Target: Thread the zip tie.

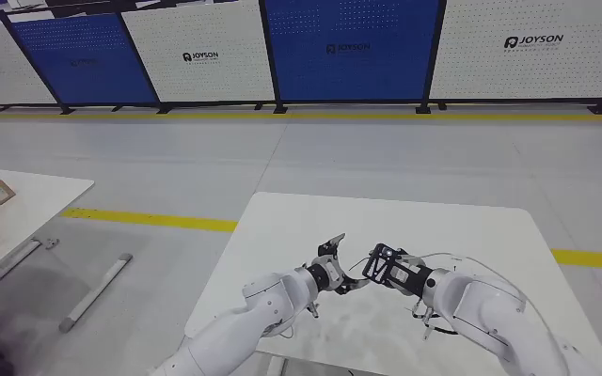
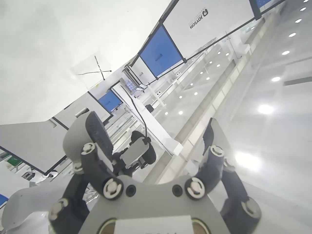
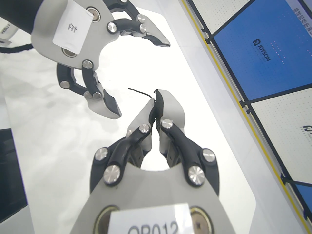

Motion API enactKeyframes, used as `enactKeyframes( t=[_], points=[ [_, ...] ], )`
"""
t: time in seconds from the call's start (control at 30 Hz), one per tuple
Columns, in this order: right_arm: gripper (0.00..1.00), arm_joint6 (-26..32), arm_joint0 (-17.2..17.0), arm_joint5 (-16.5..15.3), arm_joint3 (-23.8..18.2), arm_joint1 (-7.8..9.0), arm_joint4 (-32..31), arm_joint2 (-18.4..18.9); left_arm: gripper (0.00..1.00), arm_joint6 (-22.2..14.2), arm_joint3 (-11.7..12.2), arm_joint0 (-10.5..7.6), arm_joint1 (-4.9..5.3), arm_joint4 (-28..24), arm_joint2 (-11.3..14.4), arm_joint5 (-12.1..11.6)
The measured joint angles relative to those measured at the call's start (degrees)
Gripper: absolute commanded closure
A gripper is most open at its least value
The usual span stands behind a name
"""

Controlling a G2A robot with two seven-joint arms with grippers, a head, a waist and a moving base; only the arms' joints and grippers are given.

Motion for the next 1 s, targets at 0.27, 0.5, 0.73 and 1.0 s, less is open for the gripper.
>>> enactKeyframes(
  t=[0.27,0.5,0.73,1.0],
  points=[
    [1.00,0.00,0.00,0.00,0.00,0.00,0.00,0.00,0.84,2.57,0.89,-0.43,-1.94,0.00,-1.29,3.53],
    [1.00,0.00,0.00,0.00,0.00,0.00,0.00,0.00,0.91,3.90,1.59,-0.76,-2.89,0.00,-0.99,4.56],
    [1.00,0.00,0.00,0.00,0.00,0.00,0.00,0.00,1.00,4.11,2.31,-1.48,-3.02,0.00,-0.24,4.54],
    [0.23,-0.91,-0.84,0.00,0.17,-0.08,-0.12,0.45,1.00,3.50,1.73,-1.54,-2.48,0.38,0.36,4.54]
  ],
)
